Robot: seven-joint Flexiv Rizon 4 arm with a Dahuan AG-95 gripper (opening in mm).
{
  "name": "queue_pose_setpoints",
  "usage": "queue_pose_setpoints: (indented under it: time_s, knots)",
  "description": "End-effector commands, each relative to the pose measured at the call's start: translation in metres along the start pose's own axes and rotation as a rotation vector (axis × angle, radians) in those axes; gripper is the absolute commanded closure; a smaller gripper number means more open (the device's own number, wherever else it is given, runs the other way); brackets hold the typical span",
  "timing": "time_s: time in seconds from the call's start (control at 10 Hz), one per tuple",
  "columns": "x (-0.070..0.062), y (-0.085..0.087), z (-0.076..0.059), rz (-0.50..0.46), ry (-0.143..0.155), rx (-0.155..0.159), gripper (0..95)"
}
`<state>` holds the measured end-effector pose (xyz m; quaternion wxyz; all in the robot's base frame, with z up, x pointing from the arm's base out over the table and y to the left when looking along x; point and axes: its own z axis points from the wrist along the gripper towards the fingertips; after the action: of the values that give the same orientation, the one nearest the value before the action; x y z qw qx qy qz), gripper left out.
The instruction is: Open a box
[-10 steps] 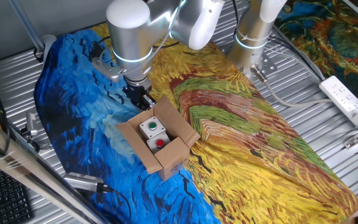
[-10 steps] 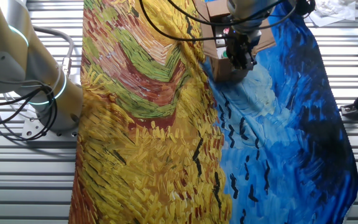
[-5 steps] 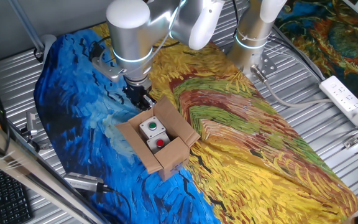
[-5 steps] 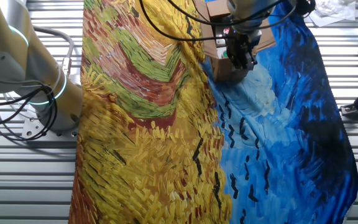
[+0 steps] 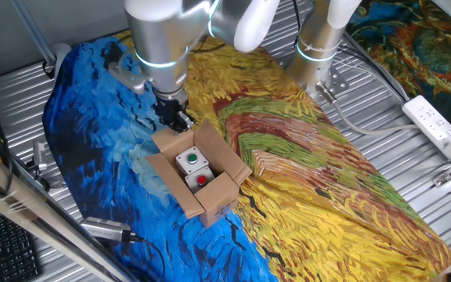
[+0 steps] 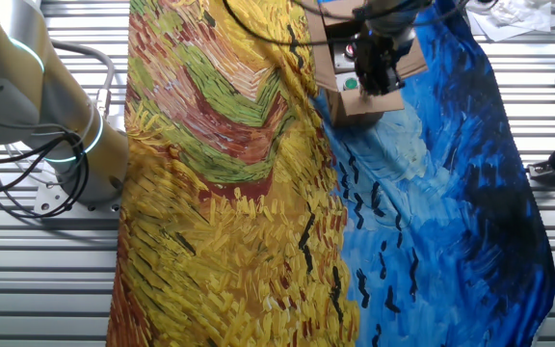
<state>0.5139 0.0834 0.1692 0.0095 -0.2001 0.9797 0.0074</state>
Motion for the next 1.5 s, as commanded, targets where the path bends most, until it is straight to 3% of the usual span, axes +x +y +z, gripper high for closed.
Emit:
queue_pose_setpoints:
  time_s: [0.1,0.5,0.8,1.0,1.2,1.5]
  knots:
    - [-0.001,0.003,-0.003,0.01,0.004,-0.003,95.0]
    - [-0.011,0.022,0.003,0.059,0.008,0.004,95.0]
    - [-0.009,0.037,0.01,0.107,0.01,-0.011,95.0]
    - [-0.005,0.05,0.024,0.167,-0.012,-0.01,95.0]
    - [-0.005,0.057,0.034,0.241,0.011,-0.016,95.0]
    - [-0.013,0.066,0.041,0.344,0.01,-0.018,95.0]
